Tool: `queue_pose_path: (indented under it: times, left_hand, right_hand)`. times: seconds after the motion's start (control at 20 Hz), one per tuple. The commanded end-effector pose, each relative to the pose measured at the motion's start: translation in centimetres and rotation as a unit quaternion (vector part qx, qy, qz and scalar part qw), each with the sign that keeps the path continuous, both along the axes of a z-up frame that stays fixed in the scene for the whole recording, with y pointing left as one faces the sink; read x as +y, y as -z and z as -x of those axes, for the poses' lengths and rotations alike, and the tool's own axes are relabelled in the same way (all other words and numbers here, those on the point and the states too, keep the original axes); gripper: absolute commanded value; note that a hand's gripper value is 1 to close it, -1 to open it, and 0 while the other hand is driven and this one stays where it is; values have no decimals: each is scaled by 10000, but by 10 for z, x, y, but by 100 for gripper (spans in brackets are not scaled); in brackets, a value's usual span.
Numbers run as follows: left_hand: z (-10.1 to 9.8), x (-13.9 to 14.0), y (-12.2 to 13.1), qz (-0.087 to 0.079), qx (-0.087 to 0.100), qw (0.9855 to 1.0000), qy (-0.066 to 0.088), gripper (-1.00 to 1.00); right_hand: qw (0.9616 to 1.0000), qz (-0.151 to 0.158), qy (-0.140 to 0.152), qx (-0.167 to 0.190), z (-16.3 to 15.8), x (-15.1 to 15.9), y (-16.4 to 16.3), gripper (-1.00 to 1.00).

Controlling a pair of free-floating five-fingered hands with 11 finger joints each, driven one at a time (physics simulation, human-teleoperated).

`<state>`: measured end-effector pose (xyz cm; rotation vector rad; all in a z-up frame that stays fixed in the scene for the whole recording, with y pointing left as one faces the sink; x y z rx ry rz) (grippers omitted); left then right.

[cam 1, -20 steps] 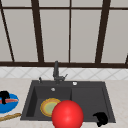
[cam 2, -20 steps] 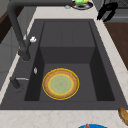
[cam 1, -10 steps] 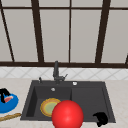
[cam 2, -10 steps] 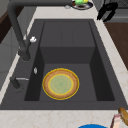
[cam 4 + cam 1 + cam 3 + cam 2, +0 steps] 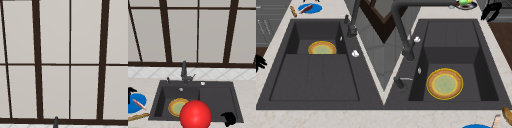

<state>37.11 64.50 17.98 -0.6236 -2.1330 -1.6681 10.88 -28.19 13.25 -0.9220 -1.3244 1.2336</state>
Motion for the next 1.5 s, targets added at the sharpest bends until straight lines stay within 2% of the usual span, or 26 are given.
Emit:
queue_pose_path:
  times: [0.0, 0.15, 0.2, 0.4, 0.55, 0.75, 0.9, 1.05, 1.15, 1.3, 1.45]
  left_hand:
    - [12, 1, -9, -69, 5, 9999, -98, -100]
    - [31, 0, -20, -95, 32, 9999, -83, -100]
    - [42, -2, -19, -113, 40, 9998, -133, -100]
    - [69, -9, -18, -259, 97, 9995, -160, -100]
    - [90, -12, -12, -247, 209, 9994, -137, -100]
    - [124, -14, -3, -156, 293, 9994, 35, -100]
    - [148, -20, 9, -150, 261, 9995, 40, -100]
    - [171, -29, 22, -196, 209, 9996, -26, -100]
    - [181, -32, 31, -241, 140, 9996, -24, -100]
    - [192, -38, 42, -252, 139, 9996, -14, -100]
    - [191, -40, 51, -199, 185, 9996, 7, -100]
  right_hand:
    - [10000, 0, 0, 0, 0, 0, 0, 0]
    - [10000, 0, 0, 0, 0, 0, 0, 0]
    - [10000, 0, 0, 0, 0, 0, 0, 0]
    - [10000, 0, 0, 0, 0, 0, 0, 0]
    - [10000, 0, 0, 0, 0, 0, 0, 0]
    - [10000, 0, 0, 0, 0, 0, 0, 0]
    - [10000, 0, 0, 0, 0, 0, 0, 0]
    - [10000, 0, 0, 0, 0, 0, 0, 0]
    - [10000, 0, 0, 0, 0, 0, 0, 0]
    - [10000, 0, 0, 0, 0, 0, 0, 0]
    - [10000, 0, 0, 0, 0, 0, 0, 0]
